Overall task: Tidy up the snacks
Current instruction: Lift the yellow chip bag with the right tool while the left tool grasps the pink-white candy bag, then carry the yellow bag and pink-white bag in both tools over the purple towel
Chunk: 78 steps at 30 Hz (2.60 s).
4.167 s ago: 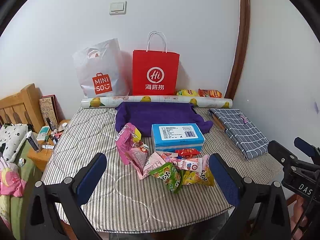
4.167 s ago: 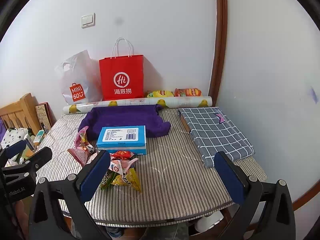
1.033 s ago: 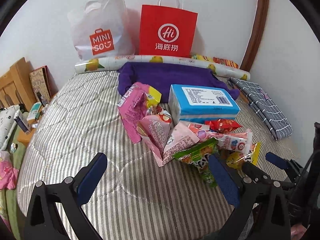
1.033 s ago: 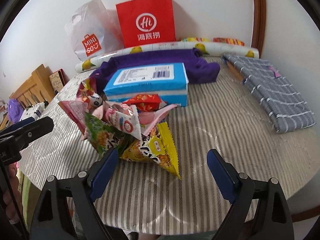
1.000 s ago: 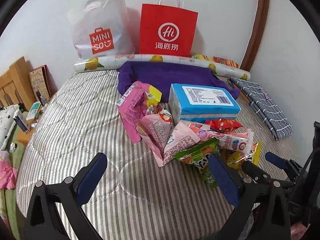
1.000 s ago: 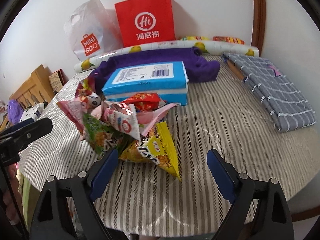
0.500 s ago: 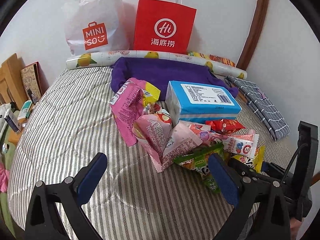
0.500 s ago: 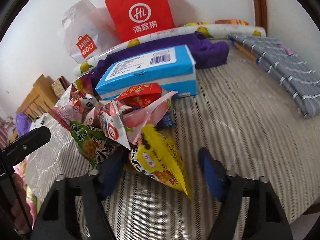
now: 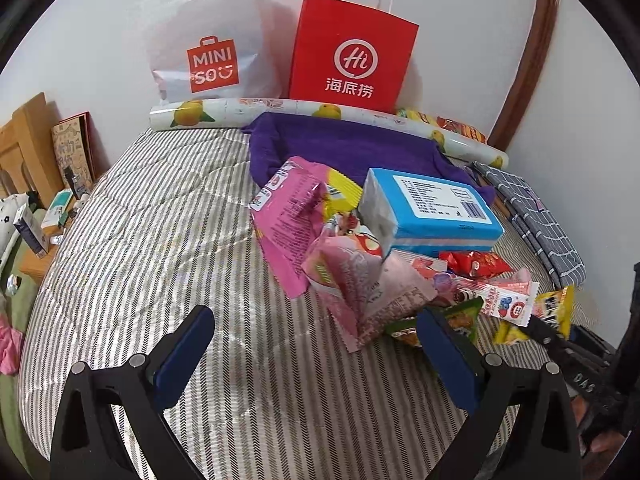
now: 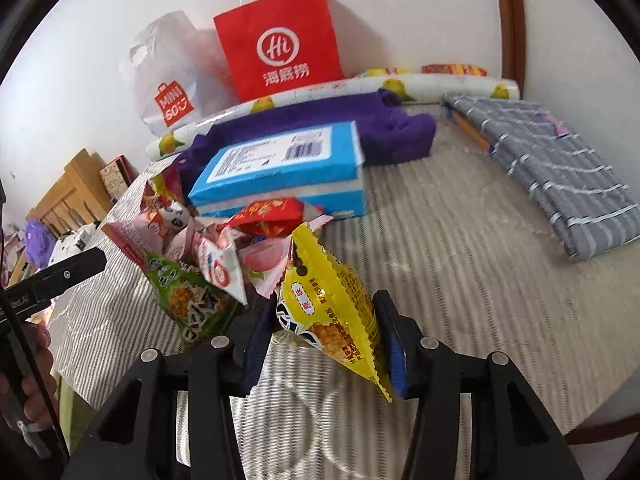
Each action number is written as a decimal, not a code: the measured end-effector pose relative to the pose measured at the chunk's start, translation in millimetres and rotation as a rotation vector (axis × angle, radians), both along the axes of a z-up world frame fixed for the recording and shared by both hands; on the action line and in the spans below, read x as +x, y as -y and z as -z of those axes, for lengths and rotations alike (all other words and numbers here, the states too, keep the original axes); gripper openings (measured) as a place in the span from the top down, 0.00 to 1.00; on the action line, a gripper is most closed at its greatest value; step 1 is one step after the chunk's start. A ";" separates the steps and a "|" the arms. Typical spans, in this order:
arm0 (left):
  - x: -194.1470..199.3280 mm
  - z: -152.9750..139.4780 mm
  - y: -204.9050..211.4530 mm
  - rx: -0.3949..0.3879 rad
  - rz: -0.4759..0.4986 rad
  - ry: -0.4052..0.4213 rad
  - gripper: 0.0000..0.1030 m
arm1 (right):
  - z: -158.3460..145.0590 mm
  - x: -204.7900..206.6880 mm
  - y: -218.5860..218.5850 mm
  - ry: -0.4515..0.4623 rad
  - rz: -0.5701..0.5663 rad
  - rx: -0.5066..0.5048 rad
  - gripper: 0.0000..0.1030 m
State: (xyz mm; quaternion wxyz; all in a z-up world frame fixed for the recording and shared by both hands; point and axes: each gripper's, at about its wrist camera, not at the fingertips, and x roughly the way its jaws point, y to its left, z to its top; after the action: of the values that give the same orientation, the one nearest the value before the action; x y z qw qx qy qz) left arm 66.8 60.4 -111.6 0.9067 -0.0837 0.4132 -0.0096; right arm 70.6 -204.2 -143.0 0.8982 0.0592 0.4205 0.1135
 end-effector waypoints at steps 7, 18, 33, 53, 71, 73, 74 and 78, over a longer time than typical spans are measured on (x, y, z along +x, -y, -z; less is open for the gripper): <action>1.0 -0.1 -10.7 -0.005 -0.015 0.001 0.02 | -8.9 1.6 19.2 0.024 0.054 -0.021 0.53; 10.9 1.7 -25.6 -0.035 -0.039 -0.006 0.02 | -10.4 5.5 47.1 0.040 0.130 -0.030 0.53; 47.5 18.1 6.2 -0.001 0.010 -0.044 0.10 | -6.3 14.1 67.3 0.034 0.179 -0.007 0.53; 48.5 9.7 9.4 0.012 0.043 -0.016 0.62 | -14.6 17.1 48.8 0.050 0.150 -0.024 0.53; -2.8 -41.8 11.8 0.000 0.033 0.055 0.62 | -73.1 -17.4 26.6 0.157 0.110 -0.006 0.54; -4.8 -44.6 15.1 -0.005 0.037 0.054 0.62 | -78.7 -19.5 21.0 0.165 0.095 -0.002 0.54; -5.8 -46.1 17.0 -0.011 0.044 0.057 0.62 | -80.8 -20.1 18.3 0.168 0.089 -0.001 0.54; -6.9 -50.4 25.9 -0.017 0.066 0.055 0.62 | -88.5 -20.8 7.0 0.176 0.062 0.001 0.54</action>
State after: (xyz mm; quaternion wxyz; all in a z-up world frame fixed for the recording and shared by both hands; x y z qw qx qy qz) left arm 59.9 34.6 -61.2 0.9162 -0.0772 0.3905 -0.0452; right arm 49.7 -211.3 -54.5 0.9347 0.0626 0.3379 0.0907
